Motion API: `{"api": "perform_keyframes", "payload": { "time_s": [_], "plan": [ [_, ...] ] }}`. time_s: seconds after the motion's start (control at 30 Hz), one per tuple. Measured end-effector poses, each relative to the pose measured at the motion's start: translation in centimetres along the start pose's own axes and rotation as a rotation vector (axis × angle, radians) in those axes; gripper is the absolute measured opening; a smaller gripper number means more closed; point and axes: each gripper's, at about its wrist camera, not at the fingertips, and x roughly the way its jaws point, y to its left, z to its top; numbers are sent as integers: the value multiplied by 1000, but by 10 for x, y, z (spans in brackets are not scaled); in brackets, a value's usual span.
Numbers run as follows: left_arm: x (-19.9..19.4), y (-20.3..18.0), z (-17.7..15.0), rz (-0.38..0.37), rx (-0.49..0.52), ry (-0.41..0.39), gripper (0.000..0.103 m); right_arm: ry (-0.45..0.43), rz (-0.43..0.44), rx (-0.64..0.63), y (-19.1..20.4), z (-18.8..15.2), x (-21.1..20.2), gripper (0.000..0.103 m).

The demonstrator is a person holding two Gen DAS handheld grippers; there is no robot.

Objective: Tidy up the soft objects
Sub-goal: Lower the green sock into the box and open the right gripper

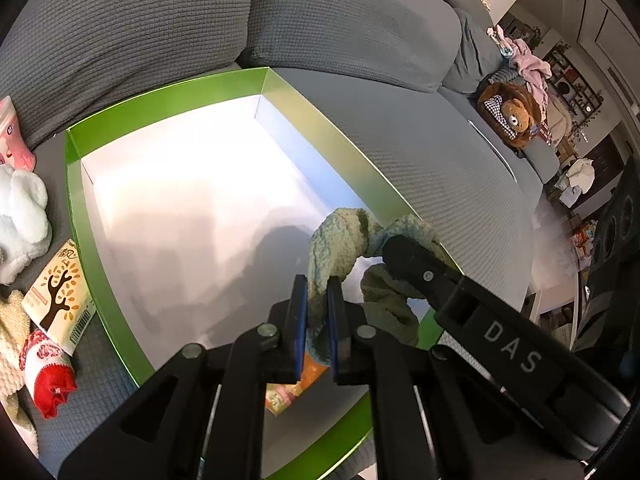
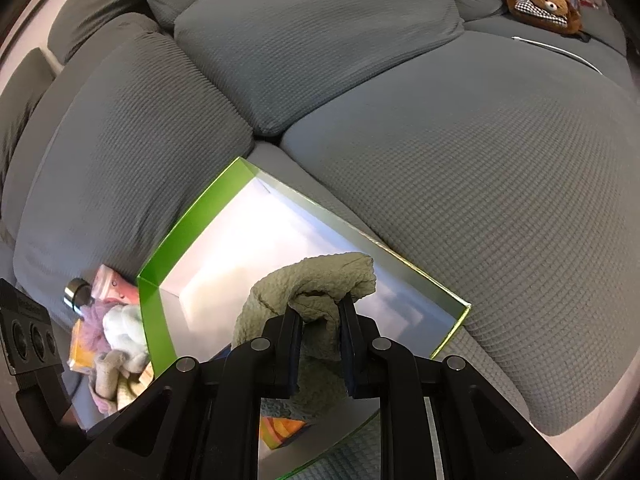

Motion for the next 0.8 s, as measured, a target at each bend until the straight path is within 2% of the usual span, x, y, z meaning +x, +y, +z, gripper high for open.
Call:
{"api": "perform_keyframes", "payload": {
  "time_s": [0.27, 0.37, 0.4, 0.43, 0.47, 0.53, 0.6, 0.73, 0.8],
  "plan": [
    [-2, 3, -1, -11, -26, 3, 8, -5, -7, 23, -6, 0, -3, 19],
    [-4, 4, -3, 1, -39, -4, 15, -11, -2, 31, -7, 0, -5, 20],
    [-7, 5, -4, 5, -38, -13, 23, -14, -6, 32, -7, 0, -7, 25],
    [-10, 6, -5, 3, -38, -20, 29, -18, -10, 32, -7, 0, -8, 38],
    [-12, 7, -5, 0, -41, -28, 38, -26, -10, 35, -8, 0, -10, 46],
    [-20, 12, -6, -18, -55, -48, 47, -48, -2, 34, -7, -1, -15, 67],
    [-30, 18, -8, -33, -74, -66, 63, -73, 11, 30, -5, -1, -22, 75],
    [-58, 27, -16, -61, -94, -147, 77, -128, 47, -1, 3, -2, -39, 87],
    [-79, 34, -24, -67, -108, -208, 85, -149, 61, -17, 10, -2, -45, 88]
  ]
}}
